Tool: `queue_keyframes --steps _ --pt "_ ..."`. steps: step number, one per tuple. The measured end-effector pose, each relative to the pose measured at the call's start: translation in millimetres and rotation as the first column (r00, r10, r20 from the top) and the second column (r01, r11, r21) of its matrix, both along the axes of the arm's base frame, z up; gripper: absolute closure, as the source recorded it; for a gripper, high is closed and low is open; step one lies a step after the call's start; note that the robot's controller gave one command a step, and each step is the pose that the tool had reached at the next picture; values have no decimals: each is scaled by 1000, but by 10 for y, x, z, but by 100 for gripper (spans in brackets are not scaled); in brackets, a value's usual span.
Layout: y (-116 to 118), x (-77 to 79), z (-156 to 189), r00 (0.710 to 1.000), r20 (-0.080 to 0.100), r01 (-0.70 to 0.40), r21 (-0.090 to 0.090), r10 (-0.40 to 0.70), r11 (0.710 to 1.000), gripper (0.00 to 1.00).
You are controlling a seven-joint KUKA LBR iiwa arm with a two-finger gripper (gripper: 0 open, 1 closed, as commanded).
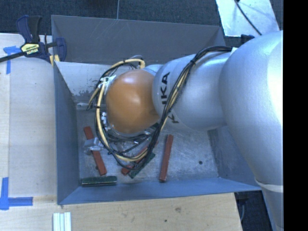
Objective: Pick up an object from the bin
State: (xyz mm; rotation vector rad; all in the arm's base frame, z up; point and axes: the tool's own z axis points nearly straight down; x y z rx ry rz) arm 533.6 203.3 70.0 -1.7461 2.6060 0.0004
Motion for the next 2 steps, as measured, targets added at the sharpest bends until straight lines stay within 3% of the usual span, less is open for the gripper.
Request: queue_keyframes --steps 1,2 --pt "18 -1 13 1000 0 1 2 -1 1000 100" --pt "165 -134 1639 1000 7 21 3 -21 1000 100"
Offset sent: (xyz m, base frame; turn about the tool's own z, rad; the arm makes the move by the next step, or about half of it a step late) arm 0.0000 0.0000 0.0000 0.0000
